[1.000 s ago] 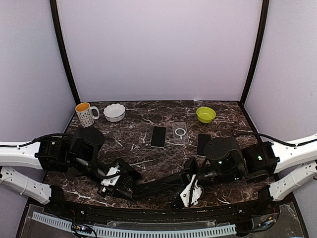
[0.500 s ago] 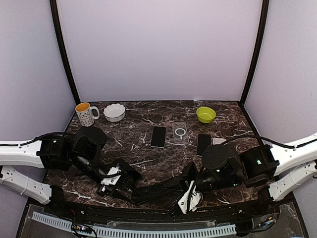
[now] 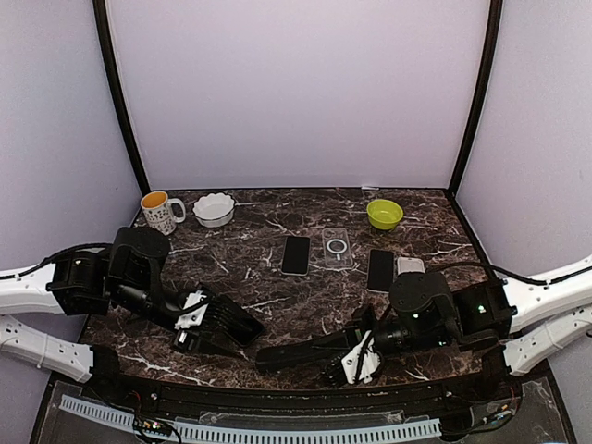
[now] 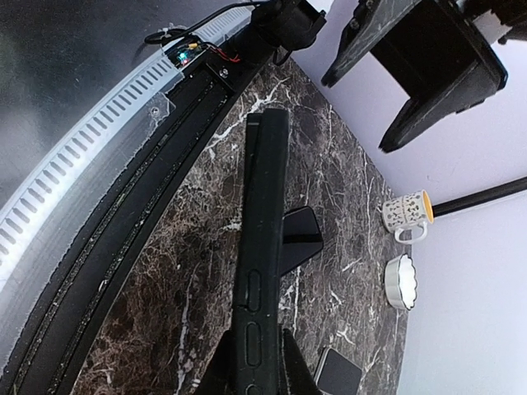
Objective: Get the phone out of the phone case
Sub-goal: Pass from the right arm to the left
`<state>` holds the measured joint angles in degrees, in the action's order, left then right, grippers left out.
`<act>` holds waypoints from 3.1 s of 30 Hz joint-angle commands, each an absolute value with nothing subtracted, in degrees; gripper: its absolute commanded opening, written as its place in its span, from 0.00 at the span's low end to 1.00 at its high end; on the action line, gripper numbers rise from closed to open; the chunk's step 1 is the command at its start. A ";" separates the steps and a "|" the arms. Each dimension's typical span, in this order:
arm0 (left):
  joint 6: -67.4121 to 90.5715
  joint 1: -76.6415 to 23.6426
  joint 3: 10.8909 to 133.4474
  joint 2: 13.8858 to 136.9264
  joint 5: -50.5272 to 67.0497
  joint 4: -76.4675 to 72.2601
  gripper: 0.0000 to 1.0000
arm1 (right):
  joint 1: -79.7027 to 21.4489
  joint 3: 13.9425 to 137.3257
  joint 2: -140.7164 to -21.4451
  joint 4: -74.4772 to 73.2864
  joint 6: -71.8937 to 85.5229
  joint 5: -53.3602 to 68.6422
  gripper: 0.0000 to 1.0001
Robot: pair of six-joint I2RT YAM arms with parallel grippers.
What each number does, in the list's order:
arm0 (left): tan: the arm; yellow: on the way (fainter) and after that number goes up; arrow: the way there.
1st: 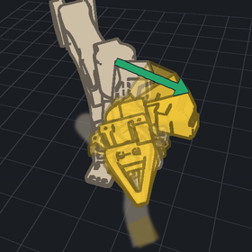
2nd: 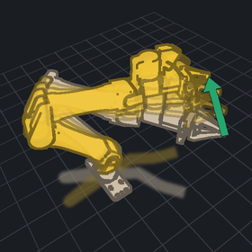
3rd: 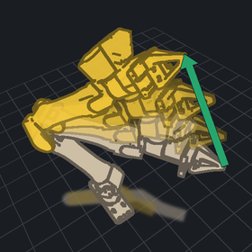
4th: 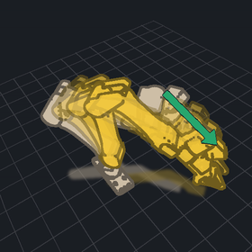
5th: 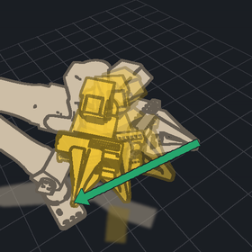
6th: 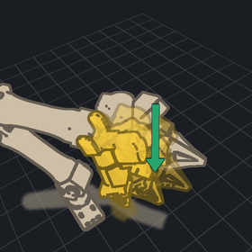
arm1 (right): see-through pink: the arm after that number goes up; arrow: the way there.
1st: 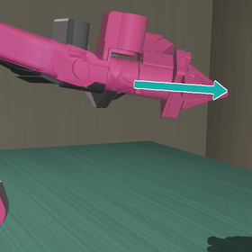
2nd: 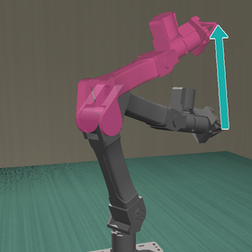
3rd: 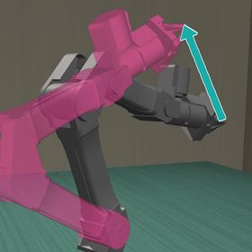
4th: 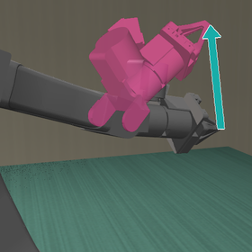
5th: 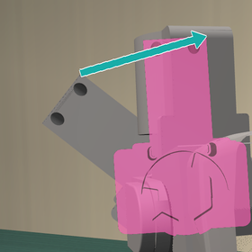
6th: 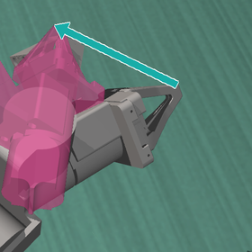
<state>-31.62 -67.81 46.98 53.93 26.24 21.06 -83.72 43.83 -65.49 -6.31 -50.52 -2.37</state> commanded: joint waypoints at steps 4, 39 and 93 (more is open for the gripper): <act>-27.21 -67.50 44.27 48.71 22.89 19.34 0.45 | -80.72 40.32 -61.22 5.91 -44.10 -5.94 0.00; -19.77 -67.54 38.76 44.89 29.78 -3.51 0.40 | -77.68 36.27 -53.74 24.13 -25.79 7.60 0.00; -17.89 -67.59 38.16 52.72 20.92 -13.89 0.26 | -77.70 38.52 -61.16 33.76 -18.43 15.61 0.00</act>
<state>-18.57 -67.72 38.46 51.40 24.49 -9.72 -77.06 35.99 -61.04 23.59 -19.40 11.35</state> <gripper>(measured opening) 0.298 0.097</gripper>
